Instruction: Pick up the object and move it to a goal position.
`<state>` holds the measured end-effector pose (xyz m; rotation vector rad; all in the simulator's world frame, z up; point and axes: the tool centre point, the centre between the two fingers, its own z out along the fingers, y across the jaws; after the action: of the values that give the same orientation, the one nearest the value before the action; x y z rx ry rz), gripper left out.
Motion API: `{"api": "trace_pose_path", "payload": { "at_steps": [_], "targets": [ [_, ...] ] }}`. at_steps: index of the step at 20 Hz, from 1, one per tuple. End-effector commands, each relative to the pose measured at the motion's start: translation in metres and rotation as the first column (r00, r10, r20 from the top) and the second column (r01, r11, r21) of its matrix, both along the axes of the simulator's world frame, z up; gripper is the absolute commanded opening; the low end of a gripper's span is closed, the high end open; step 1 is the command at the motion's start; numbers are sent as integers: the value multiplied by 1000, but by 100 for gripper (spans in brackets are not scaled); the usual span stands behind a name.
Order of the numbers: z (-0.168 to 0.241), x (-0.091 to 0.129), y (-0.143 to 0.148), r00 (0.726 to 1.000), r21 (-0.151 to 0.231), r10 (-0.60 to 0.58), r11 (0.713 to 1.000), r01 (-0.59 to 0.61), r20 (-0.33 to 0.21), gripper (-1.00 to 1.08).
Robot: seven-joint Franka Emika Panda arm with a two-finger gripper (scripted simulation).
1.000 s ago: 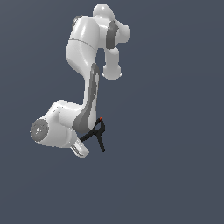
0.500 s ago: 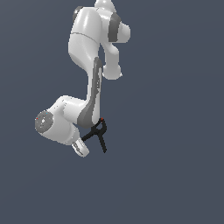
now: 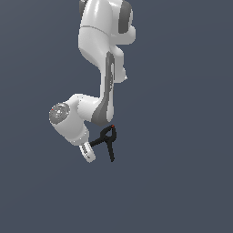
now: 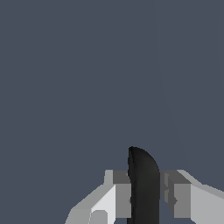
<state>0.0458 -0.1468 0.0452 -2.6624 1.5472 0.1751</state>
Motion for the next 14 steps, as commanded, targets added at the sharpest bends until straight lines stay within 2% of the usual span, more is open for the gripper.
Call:
{"api": "trace_pose_path", "payload": {
  "at_steps": [1, 8, 14],
  "targets": [
    [6, 2, 7, 998, -17, -41, 999, 41, 40, -100],
    [17, 7, 25, 977, -61, -153, 985, 164, 148, -100],
    [27, 12, 41, 936, -88, -248, 957, 277, 251, -100]
  ]
}}
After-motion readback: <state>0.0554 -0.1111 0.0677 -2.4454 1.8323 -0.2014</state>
